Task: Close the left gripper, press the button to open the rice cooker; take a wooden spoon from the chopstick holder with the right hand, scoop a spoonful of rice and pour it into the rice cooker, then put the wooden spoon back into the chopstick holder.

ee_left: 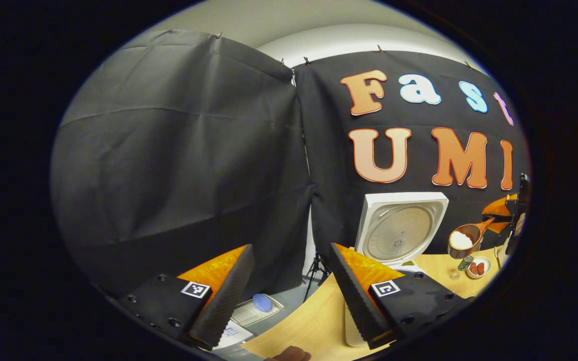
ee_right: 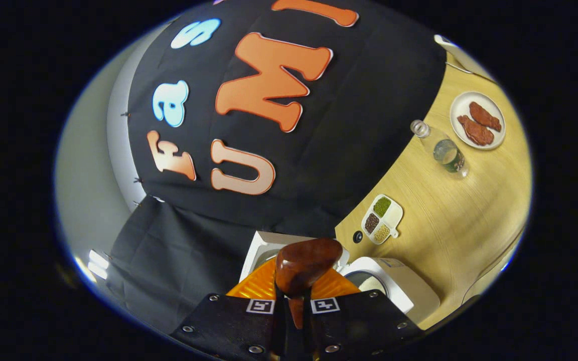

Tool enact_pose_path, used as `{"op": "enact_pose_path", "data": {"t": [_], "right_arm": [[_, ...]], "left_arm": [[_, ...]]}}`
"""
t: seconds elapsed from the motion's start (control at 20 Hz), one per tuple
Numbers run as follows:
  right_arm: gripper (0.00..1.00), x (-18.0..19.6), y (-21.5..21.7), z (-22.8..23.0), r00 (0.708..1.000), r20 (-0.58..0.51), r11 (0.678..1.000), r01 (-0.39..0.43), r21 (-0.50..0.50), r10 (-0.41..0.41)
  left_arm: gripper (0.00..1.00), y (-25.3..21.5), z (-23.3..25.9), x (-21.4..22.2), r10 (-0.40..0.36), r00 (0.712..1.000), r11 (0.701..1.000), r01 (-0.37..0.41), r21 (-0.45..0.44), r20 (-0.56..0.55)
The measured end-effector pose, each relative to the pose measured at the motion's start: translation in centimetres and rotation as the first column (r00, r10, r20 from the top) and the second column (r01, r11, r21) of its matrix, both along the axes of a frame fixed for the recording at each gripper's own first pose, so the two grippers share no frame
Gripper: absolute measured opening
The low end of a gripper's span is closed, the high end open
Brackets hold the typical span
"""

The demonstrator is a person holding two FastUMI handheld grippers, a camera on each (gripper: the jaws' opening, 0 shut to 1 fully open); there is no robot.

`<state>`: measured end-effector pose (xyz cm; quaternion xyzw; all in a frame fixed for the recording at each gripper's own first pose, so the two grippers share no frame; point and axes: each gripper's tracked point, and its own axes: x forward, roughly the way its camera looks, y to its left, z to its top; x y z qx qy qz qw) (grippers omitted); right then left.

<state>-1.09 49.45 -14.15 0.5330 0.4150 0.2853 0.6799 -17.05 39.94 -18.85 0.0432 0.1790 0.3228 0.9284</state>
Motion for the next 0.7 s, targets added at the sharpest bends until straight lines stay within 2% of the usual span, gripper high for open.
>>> {"op": "enact_pose_path", "data": {"t": [0.3,0.45,0.7], "right_arm": [[0.12,0.1,4.2,0.7,0.978,0.194,0.980,-0.046,-0.195,0.084],[0.12,0.0,5.4,0.7,0.951,0.284,0.955,-0.037,-0.294,0.124],[0.12,-0.7,7.3,1.6,0.894,0.403,0.922,-0.028,-0.386,0.196]], "left_arm": [[1.00,1.6,-0.5,-2.2,0.067,0.998,0.998,-0.067,-0.009,-0.012],[1.00,1.9,-0.8,-3.0,0.090,0.996,0.996,-0.091,-0.010,-0.015],[0.99,2.1,-1.3,-3.9,0.111,0.993,0.994,-0.111,-0.011,-0.027]]}}
